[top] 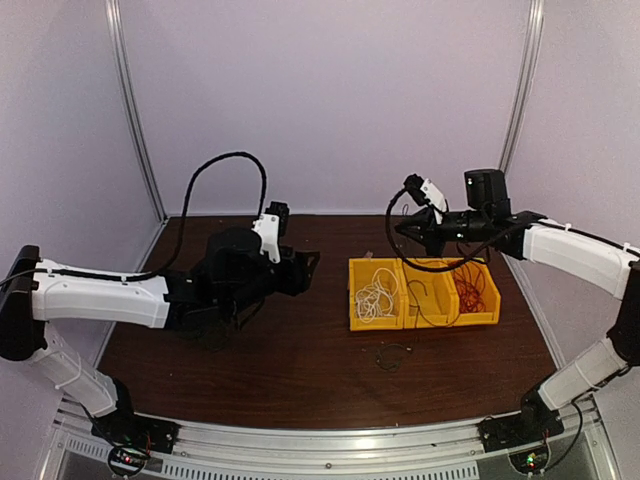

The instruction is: Untangle the cables

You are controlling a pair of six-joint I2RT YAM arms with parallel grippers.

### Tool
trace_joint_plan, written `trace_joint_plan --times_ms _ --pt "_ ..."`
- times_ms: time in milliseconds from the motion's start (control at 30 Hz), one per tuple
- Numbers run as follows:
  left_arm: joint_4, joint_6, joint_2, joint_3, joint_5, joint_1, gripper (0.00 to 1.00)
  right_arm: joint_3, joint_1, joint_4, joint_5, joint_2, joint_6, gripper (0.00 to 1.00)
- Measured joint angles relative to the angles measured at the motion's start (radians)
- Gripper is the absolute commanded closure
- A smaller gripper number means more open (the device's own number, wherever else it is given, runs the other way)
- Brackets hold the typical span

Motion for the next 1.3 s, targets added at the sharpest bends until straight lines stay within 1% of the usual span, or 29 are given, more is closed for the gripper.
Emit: trace_joint_plan --times_ms 200,333,433,633,767,1000,1033,1100,1200,1233,1300 --pt "0.0 -0.008 0.0 -0.002 -0.003 0.0 0.38 -0.084 -0.013 0.119 -0.044 0.051 0.035 1.0" --pt "0.0 -0.013 0.0 -0.003 -0.003 0.0 0.38 -0.099 -0.029 0.119 -0.034 0.069 0.022 1.0" --pt "0.0 -0.013 -0.004 -0.01 -0.006 0.0 0.37 -0.105 -0.053 0.085 -0.005 0.07 -0.013 1.0" --pt "0.0 -0.013 -0.014 -0.032 -0.018 0.0 0.37 -0.11 -0.077 -0.056 0.071 0.087 -0.072 1.0" --pt "0.001 -0.013 -0.014 -0.034 -0.018 0.0 0.37 -0.11 -0.077 -0.127 0.114 0.164 -0.08 1.0" --pt "0.001 -0.016 -0.014 -0.034 -0.015 0.0 0.38 -0.087 -0.077 -0.184 0.19 0.286 -0.034 1.0" --pt "0.001 -0.016 -0.014 -0.034 -0.015 0.0 0.38 -0.085 -0.077 -0.189 0.199 0.288 -0.029 0.96" --pt "0.001 -0.017 -0.014 -0.035 -0.015 0.0 0.38 -0.079 -0.077 -0.202 0.216 0.287 -0.022 0.83" --pt "0.002 -0.019 -0.016 -0.039 -0.016 0.0 0.38 -0.06 -0.077 -0.235 0.222 0.277 -0.02 0.69" --pt "0.002 -0.02 -0.018 -0.041 -0.016 0.0 0.38 -0.057 -0.077 -0.248 0.222 0.265 -0.014 0.66" --pt "0.002 -0.021 -0.019 -0.045 -0.016 0.0 0.38 -0.049 -0.077 -0.289 0.228 0.22 -0.016 0.64"
